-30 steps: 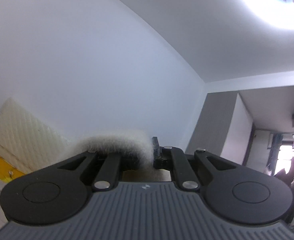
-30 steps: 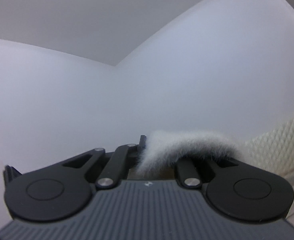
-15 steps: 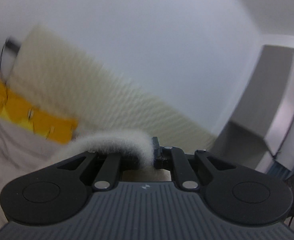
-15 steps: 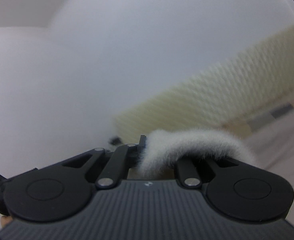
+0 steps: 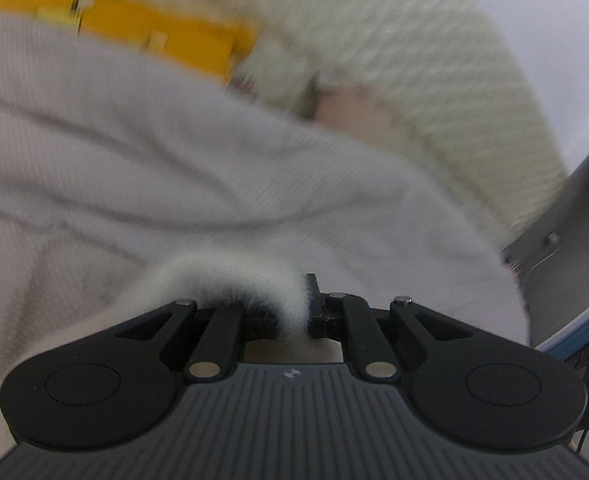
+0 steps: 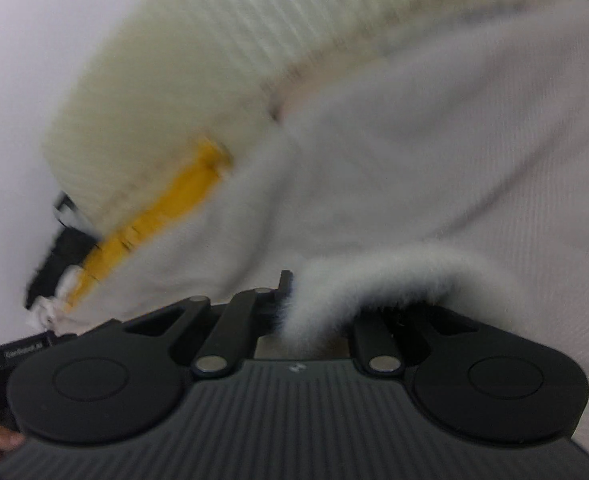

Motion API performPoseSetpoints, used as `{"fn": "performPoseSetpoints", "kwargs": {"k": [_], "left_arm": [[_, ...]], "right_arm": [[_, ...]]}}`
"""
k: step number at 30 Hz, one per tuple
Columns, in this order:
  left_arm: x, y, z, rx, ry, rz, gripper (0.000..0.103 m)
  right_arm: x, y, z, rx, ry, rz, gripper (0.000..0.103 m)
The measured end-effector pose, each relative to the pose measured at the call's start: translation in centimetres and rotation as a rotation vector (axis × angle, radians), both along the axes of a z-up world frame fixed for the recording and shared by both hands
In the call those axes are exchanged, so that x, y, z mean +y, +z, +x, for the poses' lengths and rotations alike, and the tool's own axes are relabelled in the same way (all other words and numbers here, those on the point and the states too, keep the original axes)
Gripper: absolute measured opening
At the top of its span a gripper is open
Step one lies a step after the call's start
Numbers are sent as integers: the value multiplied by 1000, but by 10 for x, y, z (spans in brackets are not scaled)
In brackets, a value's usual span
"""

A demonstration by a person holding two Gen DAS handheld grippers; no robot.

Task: Fold large clothes
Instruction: 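Raise the sweater edge with both grippers and swing it out flat, then lay the sweater flat on the bed and open both grippers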

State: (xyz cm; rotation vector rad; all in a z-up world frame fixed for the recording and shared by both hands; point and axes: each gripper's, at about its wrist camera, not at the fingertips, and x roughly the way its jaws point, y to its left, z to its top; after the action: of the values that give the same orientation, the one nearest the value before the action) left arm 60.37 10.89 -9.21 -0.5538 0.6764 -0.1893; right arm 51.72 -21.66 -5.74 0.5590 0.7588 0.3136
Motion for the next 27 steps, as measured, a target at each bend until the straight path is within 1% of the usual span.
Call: {"fn": "performPoseSetpoints", "kwargs": {"k": [1, 3, 5, 7, 8, 9, 10, 11, 12, 14, 15, 16, 17, 19, 20, 22, 23, 26, 27], "left_arm": [[0, -10, 7, 17, -6, 20, 12], [-2, -26, 13, 43, -17, 59, 12], [0, -36, 20, 63, -21, 63, 12], [3, -39, 22, 73, -29, 51, 13], [5, -32, 21, 78, -32, 46, 13], [6, -30, 21, 83, -39, 40, 15], [6, -21, 11, 88, -48, 37, 18], [7, -12, 8, 97, -61, 31, 29], [6, -7, 7, 107, -78, 15, 48], [0, 10, -6, 100, -110, -19, 67], [-1, 16, -11, 88, -122, -29, 73], [-4, 20, -15, 86, -126, -31, 75], [-5, 26, -22, 86, -128, -32, 76], [-12, 34, -34, 72, -141, -18, 76], [-16, 39, -43, 56, -145, 7, 76], [-25, 49, -61, 34, -145, 61, 76], [-28, 54, -71, 23, -143, 75, 76], [-38, 69, -112, -17, -141, 98, 76], [-43, 76, -129, -29, -139, 119, 76]], "right_arm": [[1, -13, 6, 28, 4, 3, 13], [3, -28, 14, 54, 3, 7, 13], [7, -37, 12, 66, -5, 11, 12], [10, -32, 15, 67, -5, 1, 13], [12, -29, 12, 66, -1, -6, 13], [14, -26, 10, 64, 6, -12, 13], [14, -26, 10, 63, 13, -17, 13], [14, -25, 6, 66, 21, -22, 14], [16, -21, 5, 74, 31, -26, 15], [14, -18, 7, 87, 46, -7, 29], [15, -15, 3, 94, 55, 16, 48], [14, -17, 7, 90, 58, 30, 65], [15, -12, 2, 84, 64, 44, 70], [19, -1, -10, 69, 72, 50, 71], [17, -2, -10, 63, 73, 51, 71], [18, 7, -19, 39, 75, 45, 71], [17, 12, -24, 25, 75, 41, 71], [12, 32, -60, -22, 76, 25, 71], [11, 38, -74, -37, 77, 17, 71]]}}
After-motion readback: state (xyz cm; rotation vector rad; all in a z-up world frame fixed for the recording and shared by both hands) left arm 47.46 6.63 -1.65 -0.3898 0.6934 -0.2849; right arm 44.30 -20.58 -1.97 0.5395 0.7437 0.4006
